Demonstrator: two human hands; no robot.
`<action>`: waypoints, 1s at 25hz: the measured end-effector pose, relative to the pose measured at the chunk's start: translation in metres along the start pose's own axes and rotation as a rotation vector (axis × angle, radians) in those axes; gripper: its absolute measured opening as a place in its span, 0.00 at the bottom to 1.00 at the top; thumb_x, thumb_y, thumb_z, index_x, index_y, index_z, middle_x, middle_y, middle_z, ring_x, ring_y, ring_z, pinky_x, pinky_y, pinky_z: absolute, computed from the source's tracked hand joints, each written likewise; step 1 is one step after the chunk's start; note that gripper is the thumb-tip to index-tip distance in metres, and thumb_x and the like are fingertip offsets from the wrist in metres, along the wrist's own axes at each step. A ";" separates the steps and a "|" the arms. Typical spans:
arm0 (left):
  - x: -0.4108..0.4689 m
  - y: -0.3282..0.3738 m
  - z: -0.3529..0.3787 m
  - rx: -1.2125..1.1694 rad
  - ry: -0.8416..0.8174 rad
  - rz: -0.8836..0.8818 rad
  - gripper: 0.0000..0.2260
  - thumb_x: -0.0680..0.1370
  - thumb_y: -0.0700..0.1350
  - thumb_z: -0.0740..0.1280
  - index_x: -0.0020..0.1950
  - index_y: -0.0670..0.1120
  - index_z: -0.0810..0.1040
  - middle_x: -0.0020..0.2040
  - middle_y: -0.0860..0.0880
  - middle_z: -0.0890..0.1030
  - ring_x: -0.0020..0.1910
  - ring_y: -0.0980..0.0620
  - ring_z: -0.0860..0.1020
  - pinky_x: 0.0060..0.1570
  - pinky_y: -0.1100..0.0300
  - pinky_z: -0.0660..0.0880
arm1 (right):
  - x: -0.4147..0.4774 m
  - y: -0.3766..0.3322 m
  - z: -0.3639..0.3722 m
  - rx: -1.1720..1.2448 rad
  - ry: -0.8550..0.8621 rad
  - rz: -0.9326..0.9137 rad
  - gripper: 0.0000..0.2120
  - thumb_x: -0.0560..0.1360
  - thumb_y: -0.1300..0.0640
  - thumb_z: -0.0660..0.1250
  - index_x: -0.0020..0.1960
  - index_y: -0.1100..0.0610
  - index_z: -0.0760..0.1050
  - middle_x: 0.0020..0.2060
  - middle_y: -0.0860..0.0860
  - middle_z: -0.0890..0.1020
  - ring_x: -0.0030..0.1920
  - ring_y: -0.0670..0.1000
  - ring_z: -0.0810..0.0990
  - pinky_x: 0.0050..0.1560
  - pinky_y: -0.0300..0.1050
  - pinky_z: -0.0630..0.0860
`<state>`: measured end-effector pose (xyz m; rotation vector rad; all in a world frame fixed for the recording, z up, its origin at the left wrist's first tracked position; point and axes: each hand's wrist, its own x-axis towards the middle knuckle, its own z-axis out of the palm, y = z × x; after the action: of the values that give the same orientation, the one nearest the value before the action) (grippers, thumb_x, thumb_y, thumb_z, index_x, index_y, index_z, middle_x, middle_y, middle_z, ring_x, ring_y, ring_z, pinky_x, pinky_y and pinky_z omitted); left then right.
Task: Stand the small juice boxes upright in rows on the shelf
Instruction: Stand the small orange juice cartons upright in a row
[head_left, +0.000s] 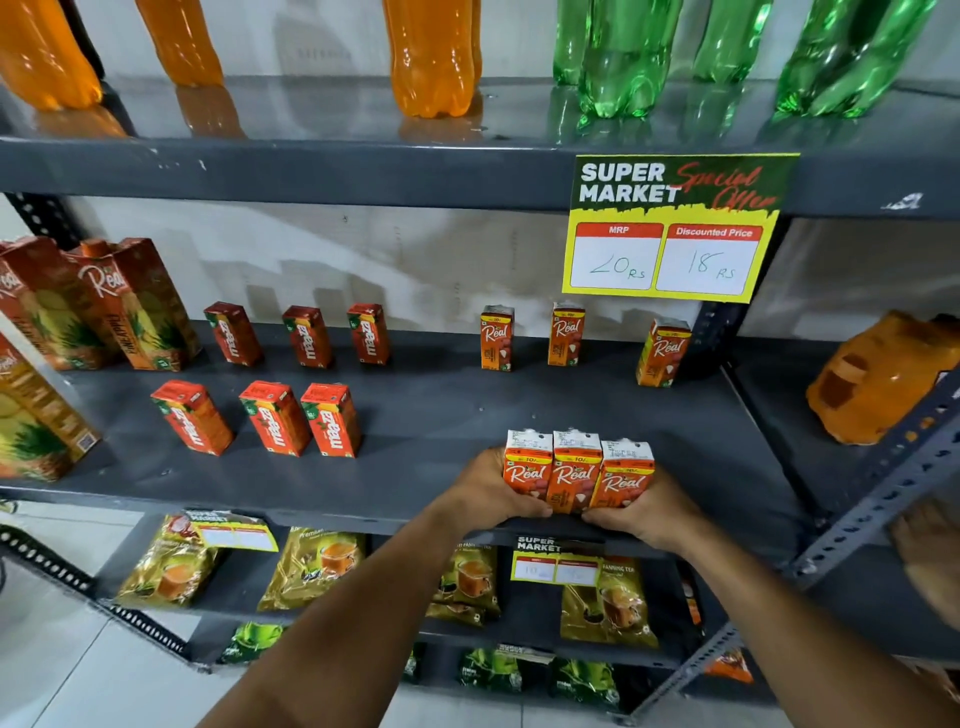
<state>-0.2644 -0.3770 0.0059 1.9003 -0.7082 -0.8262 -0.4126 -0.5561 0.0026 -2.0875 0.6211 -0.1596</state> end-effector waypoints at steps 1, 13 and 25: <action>0.000 0.000 0.000 0.000 0.000 -0.001 0.25 0.61 0.42 0.83 0.54 0.54 0.78 0.48 0.54 0.84 0.48 0.60 0.81 0.49 0.61 0.77 | 0.000 0.000 0.000 0.007 -0.006 0.005 0.24 0.57 0.54 0.83 0.47 0.42 0.76 0.44 0.40 0.83 0.45 0.38 0.80 0.42 0.34 0.73; -0.002 -0.003 0.002 0.012 0.001 -0.011 0.26 0.61 0.44 0.83 0.56 0.52 0.78 0.50 0.52 0.84 0.50 0.55 0.81 0.57 0.51 0.77 | -0.001 -0.005 -0.005 -0.020 -0.037 0.041 0.23 0.56 0.52 0.84 0.46 0.42 0.78 0.41 0.38 0.83 0.42 0.35 0.80 0.42 0.35 0.74; -0.028 -0.012 -0.024 0.129 0.057 0.122 0.54 0.60 0.49 0.83 0.77 0.56 0.52 0.70 0.56 0.68 0.67 0.54 0.68 0.68 0.52 0.68 | -0.043 0.013 -0.015 0.003 0.194 0.001 0.67 0.54 0.50 0.84 0.74 0.37 0.37 0.69 0.38 0.59 0.69 0.43 0.58 0.67 0.51 0.60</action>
<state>-0.2613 -0.3382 0.0107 1.9659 -0.8507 -0.6605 -0.4601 -0.5525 0.0055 -2.0838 0.7364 -0.3655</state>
